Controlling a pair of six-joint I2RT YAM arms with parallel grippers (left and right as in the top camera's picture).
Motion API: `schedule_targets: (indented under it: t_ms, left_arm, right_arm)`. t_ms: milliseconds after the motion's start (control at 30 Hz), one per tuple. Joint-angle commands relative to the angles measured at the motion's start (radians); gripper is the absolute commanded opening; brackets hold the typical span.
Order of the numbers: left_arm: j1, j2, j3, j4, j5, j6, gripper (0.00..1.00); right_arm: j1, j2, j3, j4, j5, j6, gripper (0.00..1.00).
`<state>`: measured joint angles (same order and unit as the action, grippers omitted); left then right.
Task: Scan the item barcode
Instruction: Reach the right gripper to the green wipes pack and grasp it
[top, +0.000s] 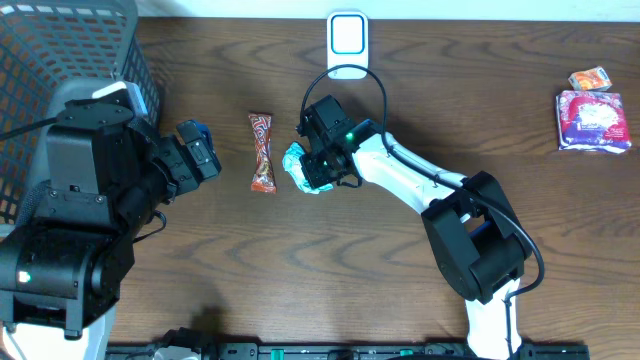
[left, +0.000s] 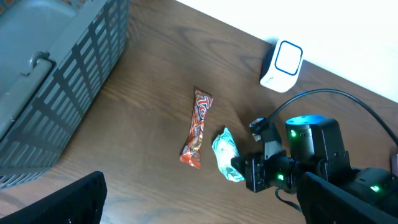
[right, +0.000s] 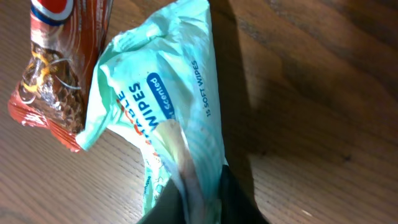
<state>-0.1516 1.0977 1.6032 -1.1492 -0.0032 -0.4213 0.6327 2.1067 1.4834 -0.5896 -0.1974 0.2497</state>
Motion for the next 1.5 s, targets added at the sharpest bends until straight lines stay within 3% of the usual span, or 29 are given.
schedule_targets:
  t_ms: [0,200,433,600,833,1033,1267,1467]
  left_arm:
    - [0.002,-0.001,0.002,-0.002,-0.006,0.009,0.98]
    - [0.002,-0.001,0.002,-0.002,-0.006,0.009,0.98]
    - [0.002,-0.001,0.002,-0.002,-0.006,0.009,0.98]
    - [0.002,-0.001,0.002,-0.002,-0.006,0.009,0.98]
    - [0.002,-0.001,0.002,-0.002,-0.006,0.009,0.98]
    - [0.002,-0.001,0.002,-0.002,-0.006,0.009,0.98]
    - [0.002,-0.001,0.002,-0.002,-0.006,0.009,0.98]
    - [0.002,-0.001,0.002,-0.002,-0.006,0.009,0.98]
  right_arm:
    - [0.004,-0.009,0.005,-0.037,0.042,0.049,0.01]
    - [-0.075,-0.098,0.016,-0.111,-0.067,0.166,0.01]
    - [-0.261,-0.132,0.014,-0.162,-0.712,0.159,0.01]
    - [-0.357,-0.132,0.012,-0.325,-1.115,-0.024,0.01]
    - [-0.398,-0.132,0.012,-0.583,-1.231,-0.027,0.01]
    - [-0.399,-0.132,0.012,-0.642,-1.365,0.040,0.01]
    - [-0.430,-0.132,0.012,-0.595,-1.244,0.019,0.01]
    - [-0.408,-0.132,0.012,-0.489,-1.106,0.100,0.01]
